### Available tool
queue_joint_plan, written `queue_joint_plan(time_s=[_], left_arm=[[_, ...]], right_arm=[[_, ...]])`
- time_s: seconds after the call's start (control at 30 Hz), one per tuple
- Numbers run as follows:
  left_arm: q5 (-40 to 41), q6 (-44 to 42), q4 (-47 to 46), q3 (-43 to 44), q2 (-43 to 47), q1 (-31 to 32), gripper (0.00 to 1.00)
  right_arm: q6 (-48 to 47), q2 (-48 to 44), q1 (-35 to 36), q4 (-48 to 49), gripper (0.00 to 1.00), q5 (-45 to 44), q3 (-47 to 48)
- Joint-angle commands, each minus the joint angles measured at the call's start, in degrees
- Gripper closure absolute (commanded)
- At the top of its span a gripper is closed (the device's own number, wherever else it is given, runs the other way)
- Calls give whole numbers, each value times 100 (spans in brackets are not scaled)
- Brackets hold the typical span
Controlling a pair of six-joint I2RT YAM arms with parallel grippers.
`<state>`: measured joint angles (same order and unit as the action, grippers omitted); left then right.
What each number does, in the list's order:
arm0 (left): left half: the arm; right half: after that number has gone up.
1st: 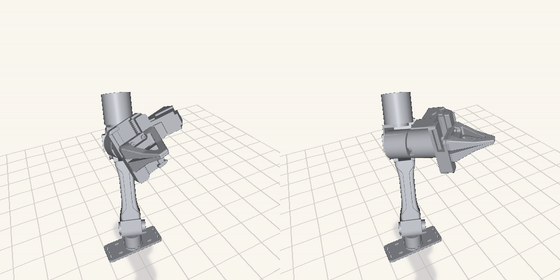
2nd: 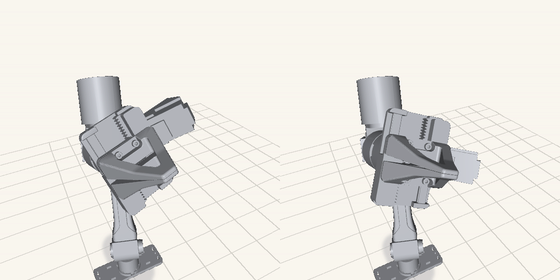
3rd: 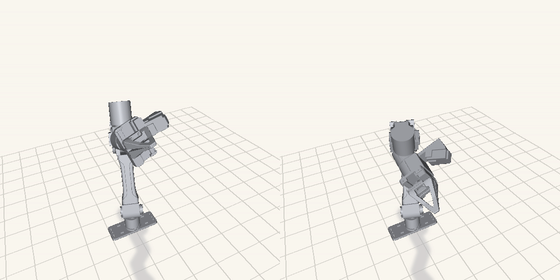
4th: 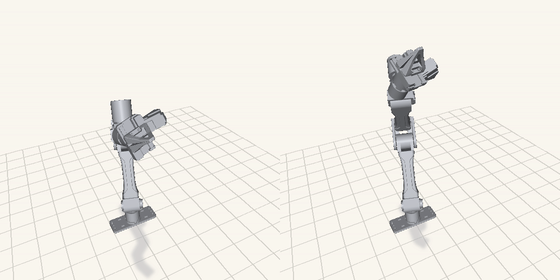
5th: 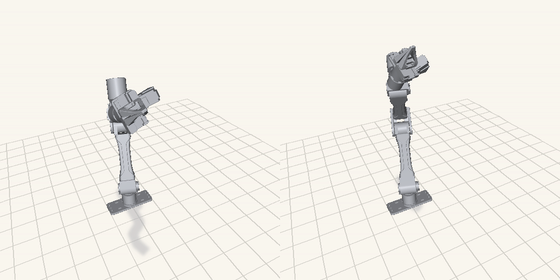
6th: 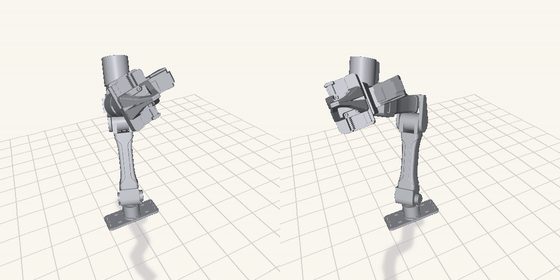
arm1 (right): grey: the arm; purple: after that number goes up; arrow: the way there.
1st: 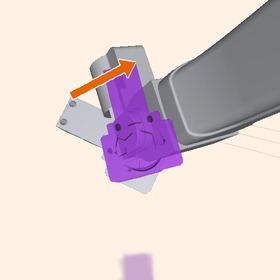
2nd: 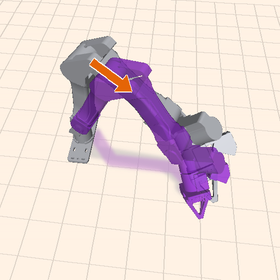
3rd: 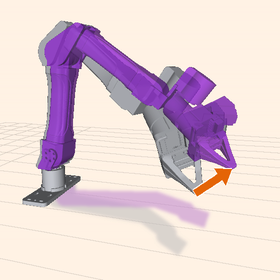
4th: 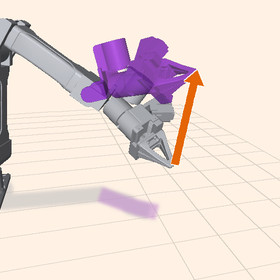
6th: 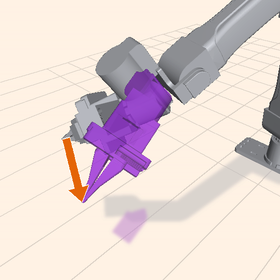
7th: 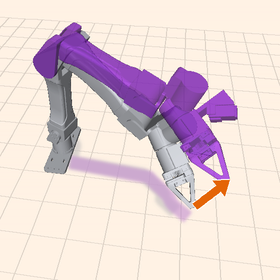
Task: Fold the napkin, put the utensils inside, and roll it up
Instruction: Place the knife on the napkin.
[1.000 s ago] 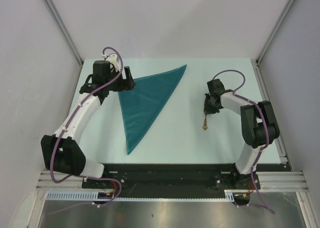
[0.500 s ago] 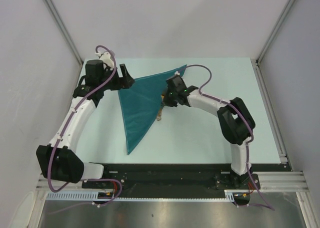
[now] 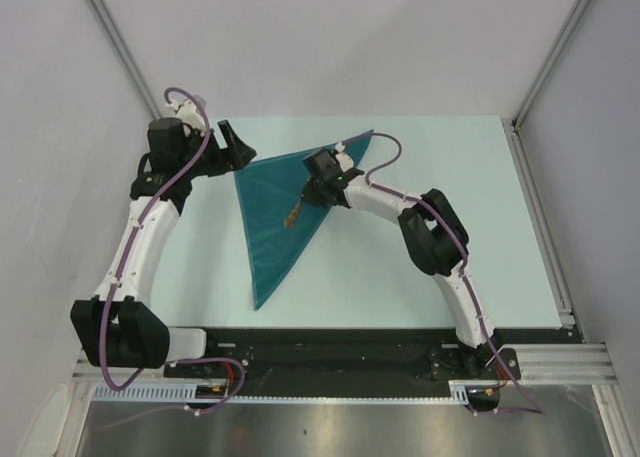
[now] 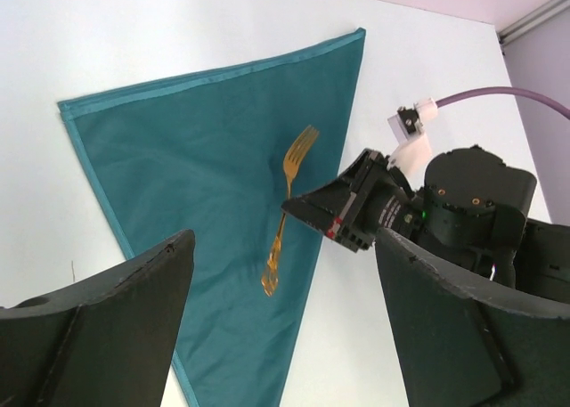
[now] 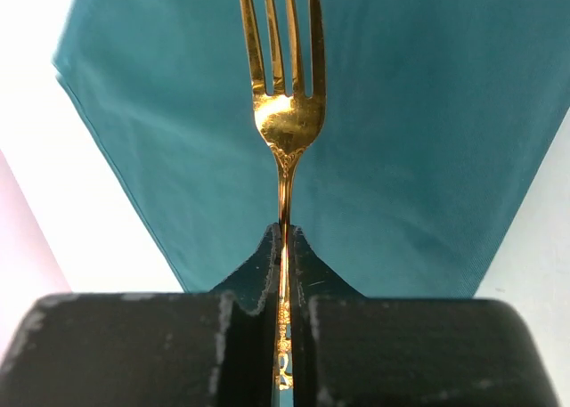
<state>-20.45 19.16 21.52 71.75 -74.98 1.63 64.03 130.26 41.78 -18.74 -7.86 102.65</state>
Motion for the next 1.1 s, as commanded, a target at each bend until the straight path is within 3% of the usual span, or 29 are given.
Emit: queue_joint_plan(time_s=[0.0,0.57,1.07], left_arm=[[-293,141,-218,-64,150,-110,14],[-451,220,-297,-99,98,-136,14],[-478,229,-306,-126,71,-145,14]], right_arm=[[320,61,-21,-156,100,-541,343],[294,0,-179,46,100,-550,-316],[-4,219,-293,204,97,-287,-307]])
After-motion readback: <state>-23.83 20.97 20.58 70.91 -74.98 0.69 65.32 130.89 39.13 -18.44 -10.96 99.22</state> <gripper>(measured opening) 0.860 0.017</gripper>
